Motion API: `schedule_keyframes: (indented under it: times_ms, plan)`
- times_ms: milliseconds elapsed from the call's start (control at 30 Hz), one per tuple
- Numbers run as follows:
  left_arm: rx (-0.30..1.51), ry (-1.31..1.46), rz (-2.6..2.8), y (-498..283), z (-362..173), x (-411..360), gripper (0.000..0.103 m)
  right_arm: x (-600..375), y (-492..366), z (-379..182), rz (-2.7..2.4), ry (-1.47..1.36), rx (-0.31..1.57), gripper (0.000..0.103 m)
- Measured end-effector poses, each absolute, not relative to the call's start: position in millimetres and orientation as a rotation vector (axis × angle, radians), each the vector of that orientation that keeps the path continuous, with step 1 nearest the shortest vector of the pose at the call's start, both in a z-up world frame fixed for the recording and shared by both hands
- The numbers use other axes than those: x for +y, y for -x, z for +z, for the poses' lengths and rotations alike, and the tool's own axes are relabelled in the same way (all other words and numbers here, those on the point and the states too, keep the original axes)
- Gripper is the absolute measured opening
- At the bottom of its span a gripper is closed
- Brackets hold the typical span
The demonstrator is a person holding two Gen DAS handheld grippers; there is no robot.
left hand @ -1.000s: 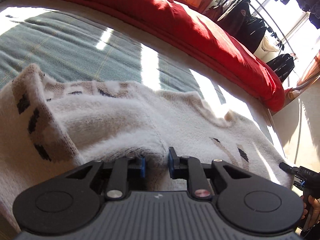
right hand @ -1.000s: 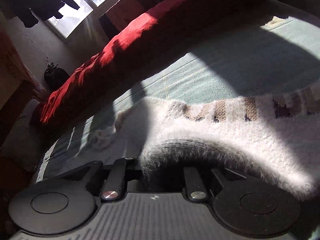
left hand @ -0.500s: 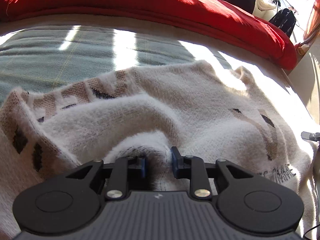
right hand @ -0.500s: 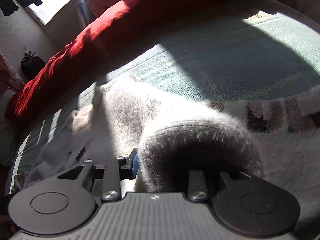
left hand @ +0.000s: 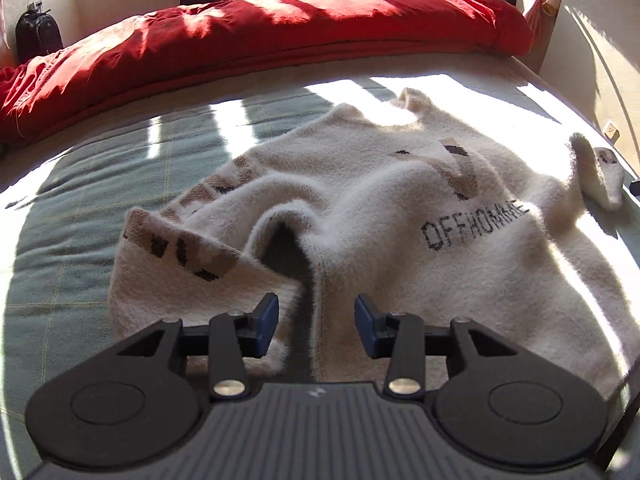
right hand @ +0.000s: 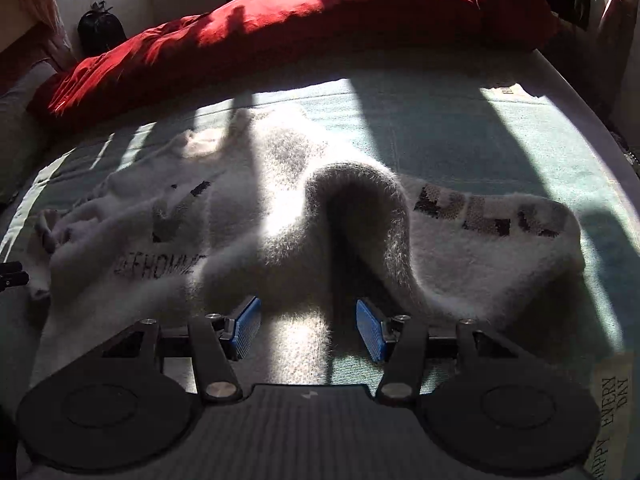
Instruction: Fold clothes
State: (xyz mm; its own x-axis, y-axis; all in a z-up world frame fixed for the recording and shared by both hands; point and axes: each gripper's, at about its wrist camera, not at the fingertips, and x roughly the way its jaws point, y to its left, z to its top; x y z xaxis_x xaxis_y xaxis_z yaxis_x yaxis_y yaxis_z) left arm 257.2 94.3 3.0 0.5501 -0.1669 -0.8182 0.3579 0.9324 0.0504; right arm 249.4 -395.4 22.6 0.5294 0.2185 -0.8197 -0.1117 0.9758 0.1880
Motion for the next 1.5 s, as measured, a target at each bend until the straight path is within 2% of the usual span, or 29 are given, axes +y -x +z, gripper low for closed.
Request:
schedule_keyframes:
  times_ms: [133, 300, 600, 733, 933, 1167, 1500]
  plan:
    - [0.889, -0.407, -0.38, -202, 21, 78, 0.056, -389, -203, 48, 0.248, 0.008, 0.955, 0.062]
    - [0.82, -0.598, -0.479, -139, 10, 41, 0.071, -345, -141, 45, 0.373, 0.243, 0.901, 0.066]
    - [0.702, -0.899, -0.597, -51, -55, -25, 0.071, -229, -66, -26, 0.596, 0.624, 0.829, 0.066]
    - [0.596, -1.051, -0.606, -31, -78, -49, 0.071, -192, -60, -46, 0.665, 0.627, 0.834, 0.066]
    - [0.54, -1.187, -0.582, -29, -111, -65, 0.073, -158, -58, -68, 0.708, 0.682, 0.845, 0.066]
    - [0.461, -1.227, -0.528, -33, -118, -61, 0.073, -167, -62, -70, 0.738, 0.695, 0.916, 0.066]
    - [0.47, -1.183, -0.466, -50, -114, -46, 0.073, -285, -84, -6, 0.484, 1.12, 0.898, 0.066]
